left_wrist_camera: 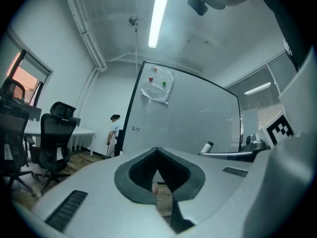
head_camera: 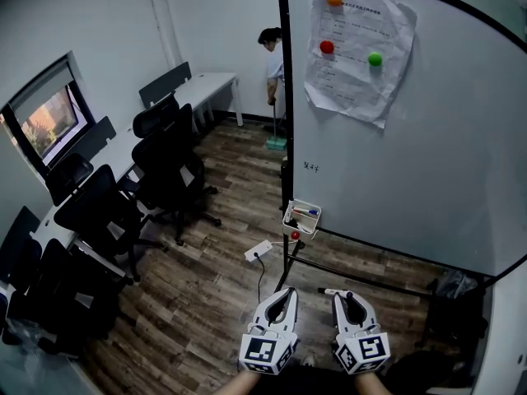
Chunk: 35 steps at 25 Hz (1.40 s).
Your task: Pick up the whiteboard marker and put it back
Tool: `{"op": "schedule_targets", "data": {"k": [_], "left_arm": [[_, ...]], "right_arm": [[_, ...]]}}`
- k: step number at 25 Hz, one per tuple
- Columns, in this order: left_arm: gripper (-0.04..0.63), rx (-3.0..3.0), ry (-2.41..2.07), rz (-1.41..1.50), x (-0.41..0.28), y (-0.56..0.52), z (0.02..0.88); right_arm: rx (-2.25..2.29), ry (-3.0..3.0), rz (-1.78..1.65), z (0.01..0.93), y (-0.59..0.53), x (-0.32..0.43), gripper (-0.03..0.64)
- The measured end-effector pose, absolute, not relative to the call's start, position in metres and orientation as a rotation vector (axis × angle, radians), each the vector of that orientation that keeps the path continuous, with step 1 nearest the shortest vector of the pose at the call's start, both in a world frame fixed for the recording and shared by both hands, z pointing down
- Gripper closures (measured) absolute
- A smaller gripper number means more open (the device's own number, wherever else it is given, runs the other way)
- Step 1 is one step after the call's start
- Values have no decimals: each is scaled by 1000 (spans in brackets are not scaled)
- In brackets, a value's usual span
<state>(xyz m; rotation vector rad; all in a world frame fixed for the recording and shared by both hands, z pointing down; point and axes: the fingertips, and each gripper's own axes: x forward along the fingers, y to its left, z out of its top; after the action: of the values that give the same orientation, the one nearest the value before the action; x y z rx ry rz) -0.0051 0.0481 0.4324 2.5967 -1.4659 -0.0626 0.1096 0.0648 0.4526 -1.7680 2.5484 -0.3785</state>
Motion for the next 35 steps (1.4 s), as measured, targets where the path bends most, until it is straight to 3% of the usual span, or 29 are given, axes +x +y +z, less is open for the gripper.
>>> {"op": "schedule_targets", "data": {"k": [35], "left_arm": [[589, 2496, -1650, 27, -2, 70, 441]], "right_arm": [[-1570, 2614, -470, 465, 66, 114, 540]]}}
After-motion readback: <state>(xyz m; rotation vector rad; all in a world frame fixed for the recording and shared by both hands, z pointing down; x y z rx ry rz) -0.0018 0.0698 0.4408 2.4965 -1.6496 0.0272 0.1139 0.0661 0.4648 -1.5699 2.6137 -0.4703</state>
